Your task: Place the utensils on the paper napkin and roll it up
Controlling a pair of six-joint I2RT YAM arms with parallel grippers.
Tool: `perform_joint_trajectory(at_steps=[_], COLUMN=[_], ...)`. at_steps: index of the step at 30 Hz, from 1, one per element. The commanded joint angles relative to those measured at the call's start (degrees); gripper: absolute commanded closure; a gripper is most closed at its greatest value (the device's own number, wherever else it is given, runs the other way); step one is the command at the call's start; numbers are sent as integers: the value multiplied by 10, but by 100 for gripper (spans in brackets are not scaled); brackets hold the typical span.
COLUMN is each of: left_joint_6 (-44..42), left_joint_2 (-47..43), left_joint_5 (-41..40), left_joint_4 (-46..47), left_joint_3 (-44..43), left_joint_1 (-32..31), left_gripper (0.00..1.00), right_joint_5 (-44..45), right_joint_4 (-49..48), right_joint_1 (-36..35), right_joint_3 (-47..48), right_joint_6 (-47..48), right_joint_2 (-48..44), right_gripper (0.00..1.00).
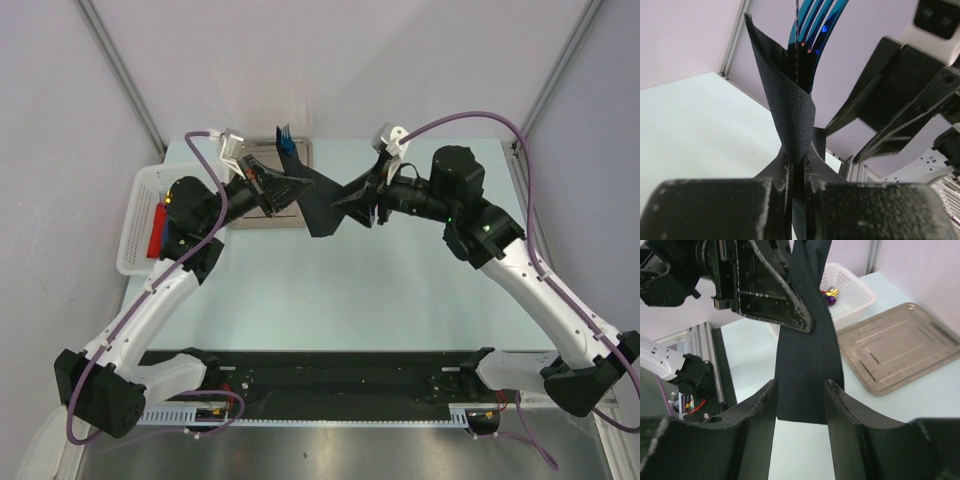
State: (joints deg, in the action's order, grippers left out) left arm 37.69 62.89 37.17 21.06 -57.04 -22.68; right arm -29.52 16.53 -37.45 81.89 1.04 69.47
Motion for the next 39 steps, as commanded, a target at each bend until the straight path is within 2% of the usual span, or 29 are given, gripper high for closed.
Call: perform_joint_trajectory(at_steps=[1, 13, 21, 30, 39], left_joint_6=[39, 89, 120, 148, 160], left_joint_2=[-9, -9, -4, 0, -2], left_joint_5=[21, 68, 97, 113, 127], left_joint_4=[79, 158, 201, 242, 257], left_joint_3=[-7, 4, 9, 8, 9], left_joint_1=[2, -1, -3, -4, -11], left_gripper=[100, 100, 100, 100, 100], right_joint_5=[-28, -103, -117, -137, -117], right_joint_4=[-62, -78, -84, -86, -84], right_joint_1=[-19, -29, -37, -50, -50], right_joint_3=[-9, -16, -18, -20, -23], right_joint_6=[-7, -8, -8, -24, -31], right_joint_2=[9, 38, 47, 53, 61], right_gripper=[53, 43, 42, 46, 44])
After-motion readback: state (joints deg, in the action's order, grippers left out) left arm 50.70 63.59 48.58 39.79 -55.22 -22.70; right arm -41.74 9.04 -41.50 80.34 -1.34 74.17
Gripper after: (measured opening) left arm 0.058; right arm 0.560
